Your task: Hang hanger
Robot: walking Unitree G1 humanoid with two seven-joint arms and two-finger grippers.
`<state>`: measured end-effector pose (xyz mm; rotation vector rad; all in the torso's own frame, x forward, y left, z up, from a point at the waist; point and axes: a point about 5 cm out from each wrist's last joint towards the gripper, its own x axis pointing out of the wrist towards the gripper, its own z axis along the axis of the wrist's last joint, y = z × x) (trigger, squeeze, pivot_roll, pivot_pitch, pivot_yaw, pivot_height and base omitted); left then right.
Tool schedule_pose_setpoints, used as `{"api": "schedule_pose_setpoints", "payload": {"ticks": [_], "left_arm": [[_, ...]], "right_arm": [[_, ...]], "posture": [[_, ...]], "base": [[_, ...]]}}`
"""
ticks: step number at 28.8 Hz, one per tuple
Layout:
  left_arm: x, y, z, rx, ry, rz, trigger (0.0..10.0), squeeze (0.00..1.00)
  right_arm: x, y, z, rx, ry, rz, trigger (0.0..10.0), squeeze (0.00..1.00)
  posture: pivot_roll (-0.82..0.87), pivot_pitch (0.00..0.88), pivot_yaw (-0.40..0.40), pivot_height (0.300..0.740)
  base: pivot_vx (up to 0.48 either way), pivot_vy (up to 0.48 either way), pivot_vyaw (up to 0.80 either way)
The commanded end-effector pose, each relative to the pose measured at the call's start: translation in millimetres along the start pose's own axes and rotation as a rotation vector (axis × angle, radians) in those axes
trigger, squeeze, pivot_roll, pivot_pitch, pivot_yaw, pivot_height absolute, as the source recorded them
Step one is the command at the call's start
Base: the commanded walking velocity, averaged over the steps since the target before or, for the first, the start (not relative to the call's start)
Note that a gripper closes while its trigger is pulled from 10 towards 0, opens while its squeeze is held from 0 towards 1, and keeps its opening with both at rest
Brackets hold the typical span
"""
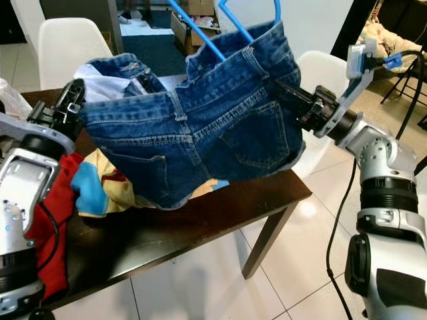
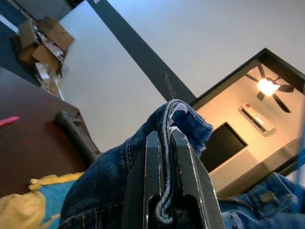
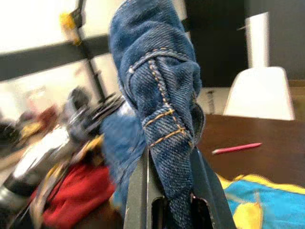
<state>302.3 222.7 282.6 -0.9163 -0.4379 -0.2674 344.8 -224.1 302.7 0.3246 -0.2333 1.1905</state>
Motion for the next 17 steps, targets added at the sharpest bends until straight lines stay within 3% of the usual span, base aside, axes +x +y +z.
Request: {"api": "schedule_pose_setpoints", "payload": {"ticks": [1,11,17], "left_arm": [[-2.0,2.7,8,0.027,-0.029,0.018,6.4,0.00],[-0.5,2.1,12,0.033,-0.041,0.005,6.4,0.00],[0.2,-0.3,12,0.030,-0.040,-0.007,6.4,0.00]], "right_arm": [[-5.9,8.3,2,-0.029,0.040,0.075,0.0,0.00],[-12.6,18.2,-9,-0.115,0.200,0.148,0.0,0.00],[-7.7,9.7,-19,-0.215,0.333,0.044,0.0,0.00]], "posture": [[0.13,0.077,-0.116,0.740],[0.13,0.066,-0.111,0.740],[0.13,0.067,-0.110,0.740]], "base": [[0.000,0.000,0.00],[0.000,0.000,0.00],[0.000,0.000,0.00]]}}
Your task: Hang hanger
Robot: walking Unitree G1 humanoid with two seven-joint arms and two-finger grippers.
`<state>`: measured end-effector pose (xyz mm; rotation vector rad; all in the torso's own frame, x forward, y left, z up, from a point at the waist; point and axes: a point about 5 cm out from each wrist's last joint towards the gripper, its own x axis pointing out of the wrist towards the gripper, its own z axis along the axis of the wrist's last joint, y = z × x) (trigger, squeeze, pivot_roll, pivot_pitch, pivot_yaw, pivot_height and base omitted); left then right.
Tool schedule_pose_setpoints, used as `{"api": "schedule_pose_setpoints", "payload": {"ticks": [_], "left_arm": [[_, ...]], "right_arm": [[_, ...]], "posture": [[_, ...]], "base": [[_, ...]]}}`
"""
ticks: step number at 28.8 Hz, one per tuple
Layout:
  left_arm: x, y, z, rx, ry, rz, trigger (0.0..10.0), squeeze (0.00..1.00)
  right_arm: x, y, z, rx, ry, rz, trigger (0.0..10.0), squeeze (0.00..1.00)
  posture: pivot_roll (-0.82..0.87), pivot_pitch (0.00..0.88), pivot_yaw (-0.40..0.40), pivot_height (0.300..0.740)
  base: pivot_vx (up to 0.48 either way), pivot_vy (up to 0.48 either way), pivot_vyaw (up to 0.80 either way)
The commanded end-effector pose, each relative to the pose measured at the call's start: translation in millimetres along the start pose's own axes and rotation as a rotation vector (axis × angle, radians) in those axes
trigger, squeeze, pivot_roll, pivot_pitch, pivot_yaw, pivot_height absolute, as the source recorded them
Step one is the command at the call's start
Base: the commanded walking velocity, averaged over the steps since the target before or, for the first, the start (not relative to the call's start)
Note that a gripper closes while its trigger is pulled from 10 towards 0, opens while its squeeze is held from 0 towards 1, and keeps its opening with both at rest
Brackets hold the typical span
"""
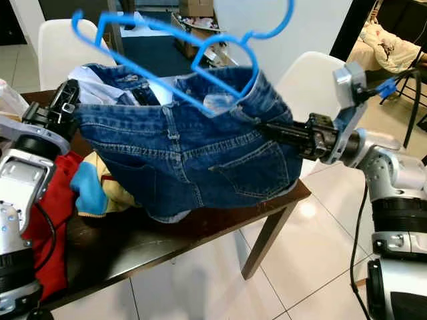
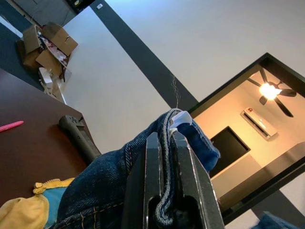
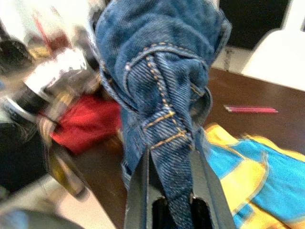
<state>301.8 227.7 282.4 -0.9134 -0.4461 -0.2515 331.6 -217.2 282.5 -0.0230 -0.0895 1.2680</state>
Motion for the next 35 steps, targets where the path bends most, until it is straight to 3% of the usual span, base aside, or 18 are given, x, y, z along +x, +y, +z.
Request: {"api": "schedule_pose_setpoints", "payload": {"ticks": [1,7,13,16,23,30,31,35], "left_arm": [[1.1,-4.1,8,0.022,-0.027,-0.020,6.3,0.00],[0.7,-7.2,11,0.023,-0.032,-0.032,6.3,0.00],[0.6,-8.3,12,0.025,-0.034,-0.039,6.4,0.00],[0.7,-8.6,13,0.027,-0.034,-0.041,6.3,0.00],[4.2,-9.1,21,0.071,-0.032,-0.055,7.4,0.00],[9.2,-9.2,27,0.116,-0.027,-0.058,7.5,0.00],[13.5,-9.9,32,0.145,-0.035,-0.057,9.6,0.00],[17.9,-11.2,38,0.169,-0.046,-0.057,10.0,0.00]], "right_arm": [[-0.8,-7.1,-1,-0.049,0.074,-0.088,0.0,0.00],[-1.8,-21.5,-3,-0.099,0.166,-0.255,0.0,0.00],[-5.6,-27.0,-2,-0.142,0.212,-0.316,0.0,0.00],[-6.8,-26.2,-1,-0.151,0.209,-0.304,0.0,0.00],[-17.0,-15.4,-1,-0.189,0.275,-0.167,0.0,0.00],[-22.6,-8.0,2,-0.185,0.286,-0.087,0.0,0.00],[-26.2,-4.4,3,-0.181,0.296,-0.051,0.0,0.00],[-29.2,-0.7,4,-0.172,0.307,-0.019,0.0,0.00]], "posture": [[0.12,0.069,-0.109,0.740],[0.13,0.072,-0.109,0.740],[0.13,0.074,-0.111,0.740],[0.13,0.076,-0.112,0.740],[0.13,0.077,-0.111,0.740],[0.13,0.077,-0.109,0.740],[0.12,0.076,-0.108,0.740],[0.12,0.076,-0.105,0.740]], "base": [[0.000,0.000,0.00],[0.000,0.000,0.00],[0.000,0.000,0.00],[0.000,0.000,0.00],[0.000,0.000,0.00],[0.000,0.000,0.00],[0.000,0.000,0.00],[0.000,0.000,0.00]]}}
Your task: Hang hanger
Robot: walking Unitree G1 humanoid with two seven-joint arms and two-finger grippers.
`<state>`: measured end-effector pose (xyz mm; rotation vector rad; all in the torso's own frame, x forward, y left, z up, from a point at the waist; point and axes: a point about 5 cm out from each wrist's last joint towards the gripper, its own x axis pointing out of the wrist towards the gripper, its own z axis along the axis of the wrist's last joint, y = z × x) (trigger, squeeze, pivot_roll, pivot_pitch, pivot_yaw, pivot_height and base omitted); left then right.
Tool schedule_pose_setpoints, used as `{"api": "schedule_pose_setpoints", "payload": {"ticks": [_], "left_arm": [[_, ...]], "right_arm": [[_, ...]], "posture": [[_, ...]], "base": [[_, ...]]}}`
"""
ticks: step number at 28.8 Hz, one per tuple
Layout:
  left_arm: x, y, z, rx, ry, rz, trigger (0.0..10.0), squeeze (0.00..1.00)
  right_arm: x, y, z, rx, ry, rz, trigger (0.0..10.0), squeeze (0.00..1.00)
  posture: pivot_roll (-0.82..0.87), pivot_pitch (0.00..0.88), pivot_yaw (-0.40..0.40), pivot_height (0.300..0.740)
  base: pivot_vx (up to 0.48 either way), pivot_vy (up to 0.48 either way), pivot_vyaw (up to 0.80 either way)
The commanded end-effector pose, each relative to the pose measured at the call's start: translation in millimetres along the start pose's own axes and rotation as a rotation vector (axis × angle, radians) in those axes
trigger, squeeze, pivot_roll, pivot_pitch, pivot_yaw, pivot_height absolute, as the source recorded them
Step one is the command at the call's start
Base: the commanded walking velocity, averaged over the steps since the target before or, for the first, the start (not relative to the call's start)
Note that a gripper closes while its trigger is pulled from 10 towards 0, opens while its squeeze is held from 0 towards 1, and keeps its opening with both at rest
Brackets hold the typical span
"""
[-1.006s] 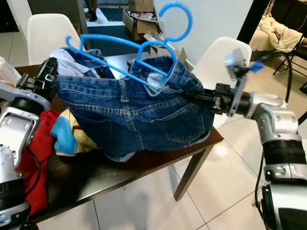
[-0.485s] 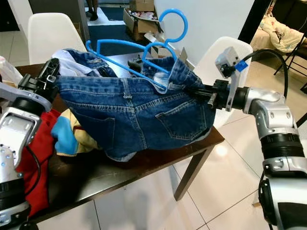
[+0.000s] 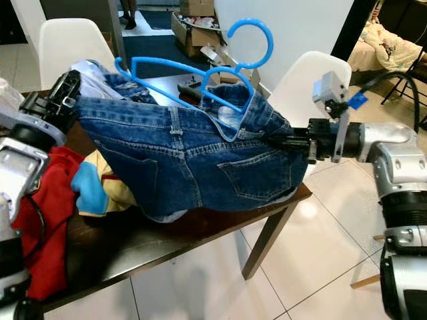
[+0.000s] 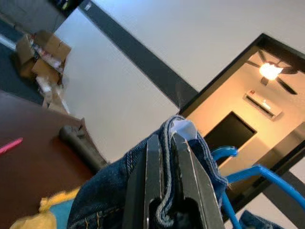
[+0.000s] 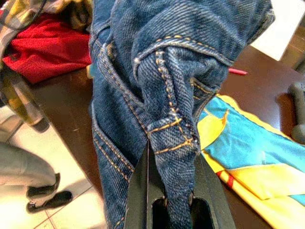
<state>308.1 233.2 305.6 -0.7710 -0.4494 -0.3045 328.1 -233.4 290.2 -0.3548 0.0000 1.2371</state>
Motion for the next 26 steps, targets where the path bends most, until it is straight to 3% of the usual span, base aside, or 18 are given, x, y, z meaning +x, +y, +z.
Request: {"api": "schedule_pose_setpoints", "payload": {"ticks": [1,6,15,26], "left_arm": [[0.4,2.3,23,0.048,-0.086,0.020,10.0,0.00],[12.0,2.1,30,0.097,-0.095,0.050,10.0,0.00],[15.3,6.6,28,0.073,-0.106,0.099,10.0,0.00],[17.9,-8.4,24,0.055,-0.089,-0.013,10.0,0.00]], "right_arm": [[-11.6,2.5,-8,0.031,0.056,-0.004,0.0,0.00],[-15.8,4.1,-5,0.031,0.039,0.000,0.0,0.00],[-12.7,6.7,-11,0.039,0.054,0.012,0.0,0.00],[-6.6,6.6,-25,0.045,0.175,-0.011,0.0,0.00]], "posture": [[0.12,0.076,-0.105,0.740],[0.12,0.075,-0.099,0.740],[0.12,0.074,-0.098,0.740],[0.12,0.068,-0.101,0.740]], "base": [[0.000,0.000,0.00],[0.000,0.000,0.00],[0.000,0.000,0.00],[0.000,0.000,0.00]]}}
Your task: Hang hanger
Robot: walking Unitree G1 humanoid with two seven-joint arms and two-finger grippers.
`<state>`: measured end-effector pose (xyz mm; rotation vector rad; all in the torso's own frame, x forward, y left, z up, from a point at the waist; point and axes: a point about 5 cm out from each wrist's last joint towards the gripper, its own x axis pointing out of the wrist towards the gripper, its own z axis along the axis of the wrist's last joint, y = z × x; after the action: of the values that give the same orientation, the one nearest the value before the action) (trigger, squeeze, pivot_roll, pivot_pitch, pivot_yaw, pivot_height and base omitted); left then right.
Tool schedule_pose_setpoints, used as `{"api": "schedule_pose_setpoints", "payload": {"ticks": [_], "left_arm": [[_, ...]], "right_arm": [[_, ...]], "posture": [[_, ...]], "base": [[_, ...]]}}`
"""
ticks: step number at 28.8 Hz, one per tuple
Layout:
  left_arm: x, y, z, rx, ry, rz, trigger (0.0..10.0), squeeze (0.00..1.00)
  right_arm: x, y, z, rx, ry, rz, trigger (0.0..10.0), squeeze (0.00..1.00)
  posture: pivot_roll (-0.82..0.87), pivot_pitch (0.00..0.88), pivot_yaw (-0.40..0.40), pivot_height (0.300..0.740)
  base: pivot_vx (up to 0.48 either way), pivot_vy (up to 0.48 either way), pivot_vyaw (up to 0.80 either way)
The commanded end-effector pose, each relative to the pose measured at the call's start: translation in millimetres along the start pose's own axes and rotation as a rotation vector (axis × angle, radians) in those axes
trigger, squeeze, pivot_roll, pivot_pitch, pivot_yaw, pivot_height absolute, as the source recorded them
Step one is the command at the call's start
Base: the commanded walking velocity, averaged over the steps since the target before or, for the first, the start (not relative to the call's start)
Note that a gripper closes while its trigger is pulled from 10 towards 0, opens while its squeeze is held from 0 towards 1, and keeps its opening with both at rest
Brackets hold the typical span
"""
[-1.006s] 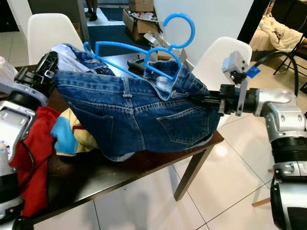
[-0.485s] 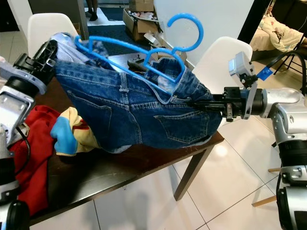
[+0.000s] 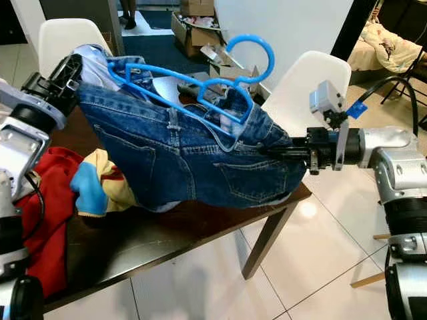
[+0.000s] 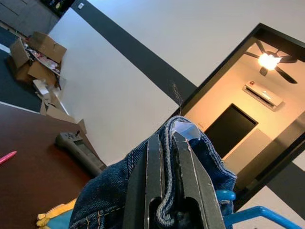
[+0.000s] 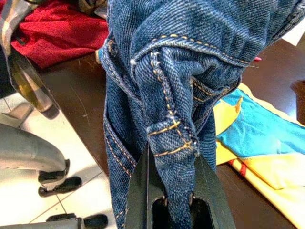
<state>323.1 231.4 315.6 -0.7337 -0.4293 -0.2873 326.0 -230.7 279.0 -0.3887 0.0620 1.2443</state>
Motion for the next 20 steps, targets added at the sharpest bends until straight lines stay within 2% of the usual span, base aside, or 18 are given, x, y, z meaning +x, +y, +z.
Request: {"api": "schedule_pose_setpoints", "payload": {"ticks": [1,6,9,17,18,20], "left_arm": [[-0.8,-6.7,24,0.016,-0.109,-0.027,10.0,0.00],[-1.4,-19.5,17,0.065,-0.050,-0.122,10.0,0.00],[-3.4,-26.9,5,0.109,0.027,-0.178,10.0,0.00],[-4.9,-28.9,-1,0.134,0.064,-0.197,10.0,0.00],[-7.0,-28.6,-10,0.188,0.128,-0.204,10.0,0.00],[-7.0,-28.6,-10,0.188,0.128,-0.204,10.0,0.00]], "right_arm": [[-9.4,1.1,-17,0.040,0.111,-0.029,0.0,0.00],[-7.8,2.0,-24,0.032,0.184,-0.018,0.0,0.00],[-6.7,2.2,-25,0.033,0.199,-0.014,0.0,0.00],[-6.0,2.7,-26,0.034,0.200,-0.009,0.0,0.00],[-4.9,3.4,-25,0.035,0.189,0.000,0.0,0.00],[-4.9,3.4,-25,0.035,0.189,0.000,0.0,0.00]], "posture": [[0.12,0.068,-0.101,0.740],[0.12,0.067,-0.100,0.740],[0.12,0.067,-0.102,0.740],[0.12,0.067,-0.102,0.740],[0.12,0.067,-0.102,0.740],[0.12,0.067,-0.102,0.740]], "base": [[0.000,0.000,0.00],[0.000,0.000,0.00],[0.000,0.000,0.00],[0.000,0.000,0.00],[0.000,0.000,0.00],[0.000,0.000,0.00]]}}
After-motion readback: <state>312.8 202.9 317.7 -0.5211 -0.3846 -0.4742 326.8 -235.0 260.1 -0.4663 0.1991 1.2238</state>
